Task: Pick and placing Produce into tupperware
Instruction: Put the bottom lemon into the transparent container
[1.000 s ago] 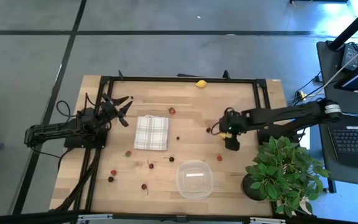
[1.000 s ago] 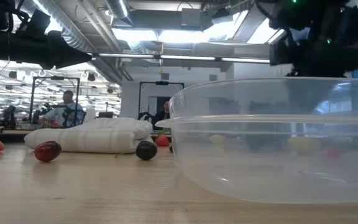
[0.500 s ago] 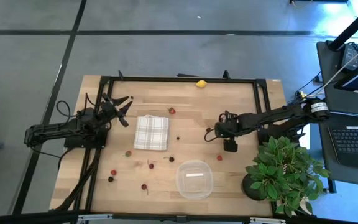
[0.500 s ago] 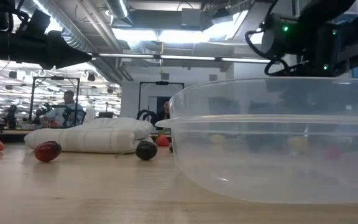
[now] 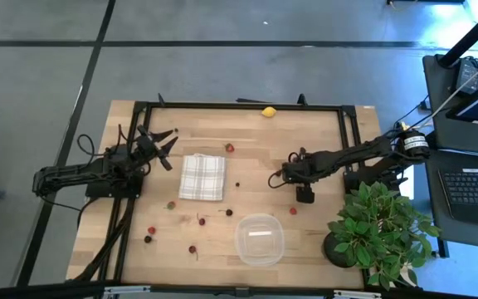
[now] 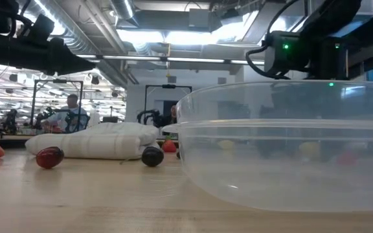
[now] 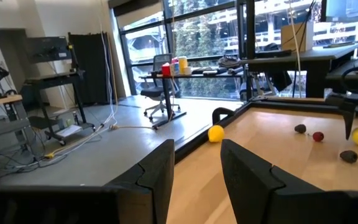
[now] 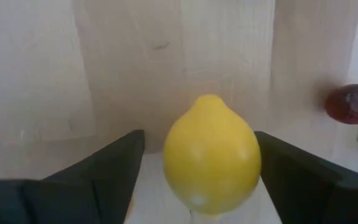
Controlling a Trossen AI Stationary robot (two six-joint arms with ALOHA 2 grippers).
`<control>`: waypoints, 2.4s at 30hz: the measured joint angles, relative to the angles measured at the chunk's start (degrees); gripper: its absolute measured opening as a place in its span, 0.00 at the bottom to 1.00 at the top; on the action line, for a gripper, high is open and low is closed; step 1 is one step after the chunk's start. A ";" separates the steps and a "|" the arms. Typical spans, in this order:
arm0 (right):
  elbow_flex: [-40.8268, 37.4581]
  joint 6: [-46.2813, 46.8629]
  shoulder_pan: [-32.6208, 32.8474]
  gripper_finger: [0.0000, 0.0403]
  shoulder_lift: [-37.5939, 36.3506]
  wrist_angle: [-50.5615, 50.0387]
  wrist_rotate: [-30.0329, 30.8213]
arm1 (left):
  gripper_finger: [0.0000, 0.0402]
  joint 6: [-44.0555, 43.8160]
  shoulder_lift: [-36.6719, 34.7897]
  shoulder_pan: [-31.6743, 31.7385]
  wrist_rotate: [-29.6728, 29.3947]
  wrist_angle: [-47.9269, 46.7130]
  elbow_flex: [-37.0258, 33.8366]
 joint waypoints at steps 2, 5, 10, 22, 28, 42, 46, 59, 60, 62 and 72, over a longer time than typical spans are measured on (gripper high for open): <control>-0.09 0.15 -0.05 0.66 -0.28 0.07 -0.18 | 0.31 -0.02 0.00 0.02 0.00 -0.21 -0.01; -0.09 0.20 -0.03 0.54 -0.70 0.14 -0.42 | 0.31 -0.02 0.00 0.00 0.00 -0.22 0.00; -0.11 1.68 -0.12 0.51 -0.72 0.07 -1.14 | 0.31 0.02 0.00 0.00 0.00 -0.20 -0.02; 10.68 5.69 2.81 0.51 -0.68 0.54 -0.65 | 0.31 -0.01 0.00 0.01 0.00 -0.18 -0.01; 20.21 6.20 8.35 0.51 -0.74 8.20 -7.08 | 0.31 -0.03 -0.01 0.01 0.00 -0.16 -0.01; 21.55 9.30 19.70 0.51 9.50 26.22 -12.06 | 0.31 -0.09 -0.02 0.00 0.00 -0.40 0.00; 21.53 13.42 20.71 0.52 13.14 26.14 -12.18 | 0.31 -0.17 -0.01 0.02 0.01 -0.87 -0.01; 21.51 19.64 23.77 0.53 17.40 25.85 -13.66 | 0.31 -0.38 -0.02 0.02 0.03 -1.73 -0.01; 21.51 19.82 23.81 0.53 17.68 25.47 -13.66 | 0.31 -0.37 -0.02 0.01 0.02 -1.73 0.00; 21.51 20.28 23.88 0.54 18.28 25.07 -13.66 | 0.31 -0.39 0.00 0.02 0.03 -1.71 -0.01; 21.51 21.00 23.86 0.56 18.64 24.57 -13.66 | 0.31 -0.41 0.00 0.01 0.02 -1.73 -0.01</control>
